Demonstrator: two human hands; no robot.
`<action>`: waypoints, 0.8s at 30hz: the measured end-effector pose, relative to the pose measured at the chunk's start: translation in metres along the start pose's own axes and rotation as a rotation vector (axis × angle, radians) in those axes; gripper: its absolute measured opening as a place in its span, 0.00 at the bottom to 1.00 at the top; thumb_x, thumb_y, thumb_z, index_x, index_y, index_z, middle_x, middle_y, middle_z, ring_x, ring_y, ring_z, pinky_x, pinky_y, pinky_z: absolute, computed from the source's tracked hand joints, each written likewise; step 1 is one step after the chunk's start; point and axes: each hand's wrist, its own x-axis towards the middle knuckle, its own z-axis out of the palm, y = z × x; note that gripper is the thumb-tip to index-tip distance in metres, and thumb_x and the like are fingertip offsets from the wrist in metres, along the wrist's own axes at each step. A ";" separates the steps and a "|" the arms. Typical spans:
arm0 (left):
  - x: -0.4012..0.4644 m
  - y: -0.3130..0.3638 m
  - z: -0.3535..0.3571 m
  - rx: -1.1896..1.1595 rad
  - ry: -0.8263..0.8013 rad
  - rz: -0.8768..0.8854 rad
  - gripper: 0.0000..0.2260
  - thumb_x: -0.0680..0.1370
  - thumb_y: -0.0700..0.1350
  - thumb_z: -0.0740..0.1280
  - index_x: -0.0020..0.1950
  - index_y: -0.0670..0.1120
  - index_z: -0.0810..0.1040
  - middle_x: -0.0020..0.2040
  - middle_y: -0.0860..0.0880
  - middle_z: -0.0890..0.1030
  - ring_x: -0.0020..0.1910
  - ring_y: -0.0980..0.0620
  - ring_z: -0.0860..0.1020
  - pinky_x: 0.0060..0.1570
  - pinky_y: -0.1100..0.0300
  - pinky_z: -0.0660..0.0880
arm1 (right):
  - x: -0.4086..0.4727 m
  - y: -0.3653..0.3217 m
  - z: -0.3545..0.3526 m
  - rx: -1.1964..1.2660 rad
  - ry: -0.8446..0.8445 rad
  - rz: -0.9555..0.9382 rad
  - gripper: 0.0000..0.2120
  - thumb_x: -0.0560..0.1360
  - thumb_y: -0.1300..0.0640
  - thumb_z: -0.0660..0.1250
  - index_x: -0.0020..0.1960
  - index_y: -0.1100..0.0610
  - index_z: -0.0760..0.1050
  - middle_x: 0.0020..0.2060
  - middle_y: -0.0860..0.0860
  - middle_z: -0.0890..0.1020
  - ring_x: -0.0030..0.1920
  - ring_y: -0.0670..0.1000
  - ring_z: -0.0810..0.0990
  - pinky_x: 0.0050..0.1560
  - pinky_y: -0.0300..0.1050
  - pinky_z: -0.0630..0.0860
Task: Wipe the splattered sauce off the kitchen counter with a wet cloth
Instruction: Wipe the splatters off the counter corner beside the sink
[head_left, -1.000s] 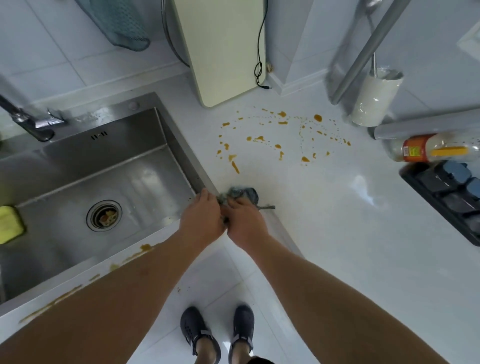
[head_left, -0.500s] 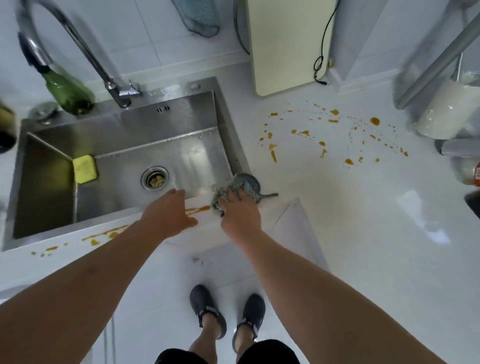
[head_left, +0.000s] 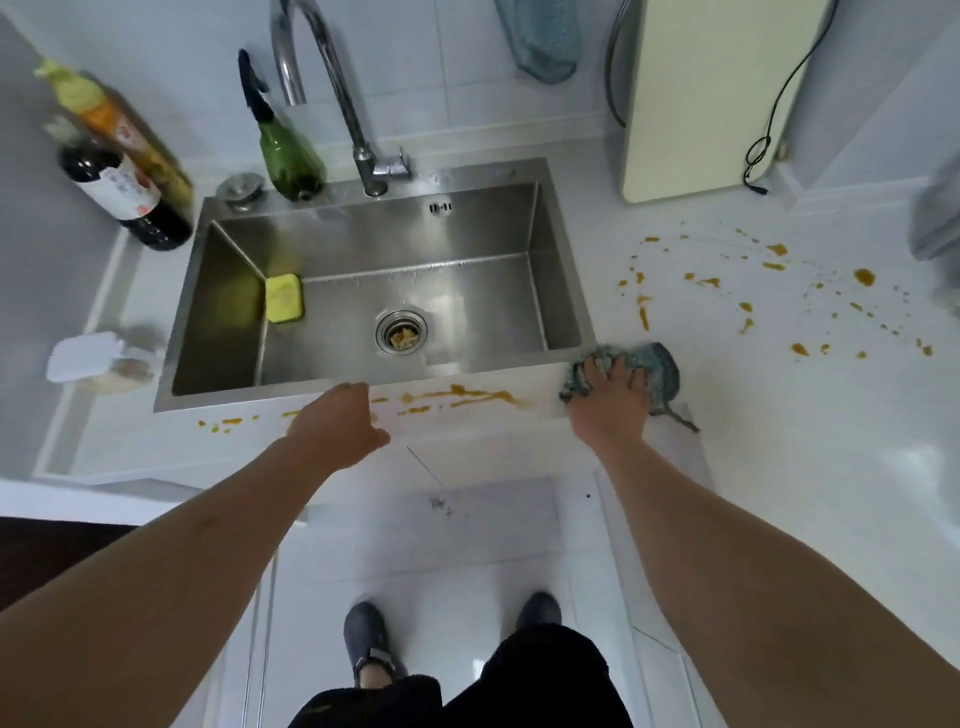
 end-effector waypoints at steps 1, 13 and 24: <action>-0.001 -0.005 0.003 -0.007 0.006 0.000 0.30 0.75 0.55 0.75 0.73 0.45 0.72 0.68 0.45 0.77 0.66 0.43 0.76 0.62 0.48 0.75 | -0.009 -0.018 0.005 0.000 0.007 -0.024 0.31 0.80 0.45 0.57 0.82 0.45 0.53 0.82 0.55 0.49 0.80 0.64 0.46 0.79 0.60 0.49; -0.013 -0.132 -0.002 -0.030 0.029 0.053 0.30 0.75 0.56 0.76 0.73 0.45 0.72 0.65 0.46 0.78 0.62 0.45 0.78 0.61 0.48 0.78 | -0.054 -0.083 0.033 -0.043 0.093 -0.119 0.26 0.80 0.55 0.51 0.78 0.54 0.64 0.74 0.61 0.68 0.74 0.64 0.66 0.71 0.60 0.68; -0.010 -0.229 0.008 -0.021 -0.026 -0.154 0.28 0.74 0.56 0.77 0.67 0.45 0.72 0.58 0.47 0.76 0.56 0.47 0.80 0.59 0.51 0.81 | -0.070 -0.192 0.061 -0.103 0.009 -0.165 0.24 0.82 0.55 0.58 0.78 0.55 0.63 0.78 0.62 0.62 0.78 0.66 0.58 0.71 0.62 0.67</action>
